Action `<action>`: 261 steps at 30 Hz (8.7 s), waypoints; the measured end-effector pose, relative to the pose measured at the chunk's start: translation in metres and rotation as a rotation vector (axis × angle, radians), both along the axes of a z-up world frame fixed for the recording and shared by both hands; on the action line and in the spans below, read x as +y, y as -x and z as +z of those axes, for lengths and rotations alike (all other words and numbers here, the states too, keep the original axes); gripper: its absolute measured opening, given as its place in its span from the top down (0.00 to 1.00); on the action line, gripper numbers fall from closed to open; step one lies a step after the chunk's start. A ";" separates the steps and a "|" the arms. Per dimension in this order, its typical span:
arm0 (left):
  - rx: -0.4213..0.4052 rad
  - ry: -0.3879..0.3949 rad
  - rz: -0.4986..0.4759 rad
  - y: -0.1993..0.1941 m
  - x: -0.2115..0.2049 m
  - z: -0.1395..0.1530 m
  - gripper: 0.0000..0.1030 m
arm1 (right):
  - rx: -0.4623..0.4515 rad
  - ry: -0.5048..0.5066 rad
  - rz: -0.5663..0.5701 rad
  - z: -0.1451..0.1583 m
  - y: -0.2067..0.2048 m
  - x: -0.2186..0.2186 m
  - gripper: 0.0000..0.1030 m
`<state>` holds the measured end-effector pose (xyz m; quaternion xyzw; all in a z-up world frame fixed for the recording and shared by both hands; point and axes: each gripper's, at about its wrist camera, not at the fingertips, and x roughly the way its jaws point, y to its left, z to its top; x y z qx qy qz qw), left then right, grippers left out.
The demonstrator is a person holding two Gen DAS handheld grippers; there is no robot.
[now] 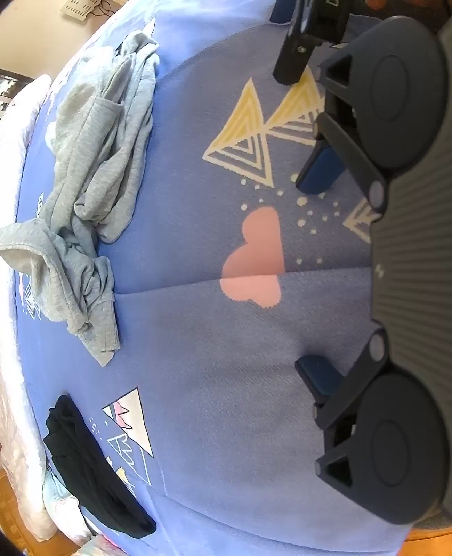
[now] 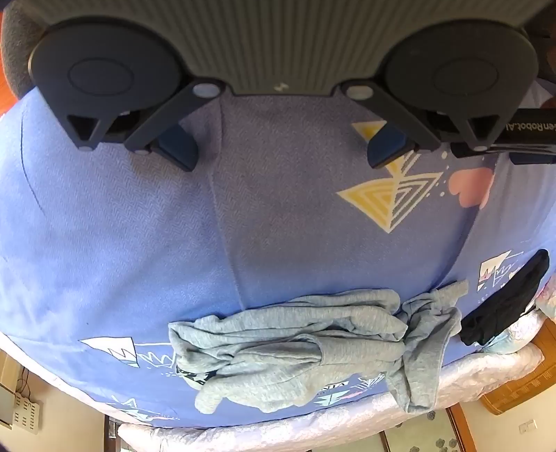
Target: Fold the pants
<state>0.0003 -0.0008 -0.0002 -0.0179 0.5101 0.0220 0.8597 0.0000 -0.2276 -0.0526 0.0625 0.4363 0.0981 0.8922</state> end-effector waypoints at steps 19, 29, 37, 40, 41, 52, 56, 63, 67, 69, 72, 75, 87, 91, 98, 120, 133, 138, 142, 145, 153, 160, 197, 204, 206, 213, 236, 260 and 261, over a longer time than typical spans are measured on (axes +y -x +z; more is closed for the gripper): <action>-0.005 -0.014 -0.007 0.006 -0.003 -0.002 0.00 | -0.007 0.005 -0.002 0.003 0.000 0.002 0.00; -0.072 -0.047 0.029 0.008 0.014 0.005 0.00 | -0.005 0.015 0.009 0.004 0.001 0.000 0.00; -0.073 -0.025 0.072 0.002 0.035 -0.004 0.00 | -0.112 0.042 0.021 0.019 -0.005 0.001 0.17; -0.075 -0.025 0.078 0.000 0.034 -0.005 0.00 | -0.205 0.091 0.025 0.031 -0.017 0.001 0.33; -0.076 -0.026 0.079 0.000 0.034 -0.005 0.00 | -0.238 0.104 0.028 0.036 -0.024 0.001 0.34; -0.060 -0.007 0.061 -0.003 0.039 -0.002 0.00 | -0.510 0.560 0.271 0.025 -0.100 0.047 0.47; -0.080 0.039 0.071 -0.002 0.056 0.009 0.00 | -0.413 0.476 0.276 0.033 -0.117 0.048 0.89; -0.212 0.332 0.078 0.002 0.100 0.057 0.00 | -0.343 0.029 0.436 0.087 -0.064 0.060 0.91; -0.286 0.420 0.095 0.008 0.113 0.076 0.00 | -0.260 -0.175 0.647 0.094 -0.032 0.084 0.90; -0.298 0.396 0.081 0.009 0.109 0.080 0.00 | -0.257 -0.186 0.717 0.089 -0.018 0.089 0.82; -0.291 0.374 0.044 0.010 0.099 0.081 0.00 | -0.195 -0.242 0.735 0.083 -0.018 0.083 0.52; -0.298 0.334 -0.013 0.009 0.078 0.083 0.00 | -0.180 -0.319 0.654 0.089 -0.027 0.060 0.53; -0.263 -0.300 -0.535 -0.012 -0.107 0.030 0.73 | -0.161 -0.423 -0.027 0.075 -0.033 -0.076 0.51; -0.271 -0.263 -0.450 -0.017 -0.080 0.043 0.87 | -0.170 -0.420 -0.040 0.077 -0.028 -0.086 0.51; -0.460 0.001 -0.231 0.048 0.071 0.146 0.87 | -0.202 -0.390 0.006 0.072 -0.043 -0.081 0.51; -0.342 -0.241 -0.461 0.047 0.006 0.074 0.28 | -0.164 -0.307 0.020 0.059 -0.054 -0.065 0.40; -0.574 -0.330 -0.128 0.116 0.106 0.164 0.97 | -0.011 -0.103 -0.075 0.019 -0.148 -0.060 0.81; -0.738 -0.408 0.247 0.112 0.184 0.243 0.98 | -0.181 -0.121 -0.152 0.075 -0.156 -0.077 0.84; -0.763 -0.312 0.300 0.081 0.207 0.284 0.97 | -0.336 -0.125 -0.299 0.148 -0.170 -0.125 0.84; -0.762 -0.261 0.213 0.073 0.181 0.274 0.58 | -0.490 -0.101 -0.447 0.198 -0.156 -0.171 0.84; -0.360 -0.241 -0.078 0.006 0.105 0.119 0.25 | -0.522 0.085 -0.763 0.181 -0.085 -0.267 0.35; -0.049 0.000 0.037 -0.021 0.140 0.030 0.47 | -0.270 0.037 -0.558 0.078 -0.037 -0.254 0.36; -0.146 0.611 0.549 0.086 0.278 0.016 0.37 | -0.123 -0.253 0.082 0.125 -0.152 0.032 0.26; -0.158 0.625 0.525 0.081 0.271 0.011 0.30 | 0.066 -0.274 0.185 0.083 -0.225 0.149 0.23; -0.154 0.619 0.523 0.082 0.271 0.009 0.42 | 0.186 -0.290 0.198 0.059 -0.232 0.171 0.29; -0.151 0.555 0.432 0.053 0.253 0.022 0.91 | -0.043 -0.483 0.153 0.107 -0.204 0.117 0.87; -0.139 0.506 0.058 0.023 0.122 0.036 0.25 | -0.278 -0.253 -0.473 0.100 -0.021 -0.205 0.45; -0.494 0.381 0.399 0.088 0.250 0.128 0.80 | -0.157 -0.513 0.087 0.083 -0.025 -0.164 0.55; -0.446 0.391 0.374 0.083 0.244 0.115 0.74 | -0.116 -0.444 0.069 0.073 -0.018 -0.159 0.55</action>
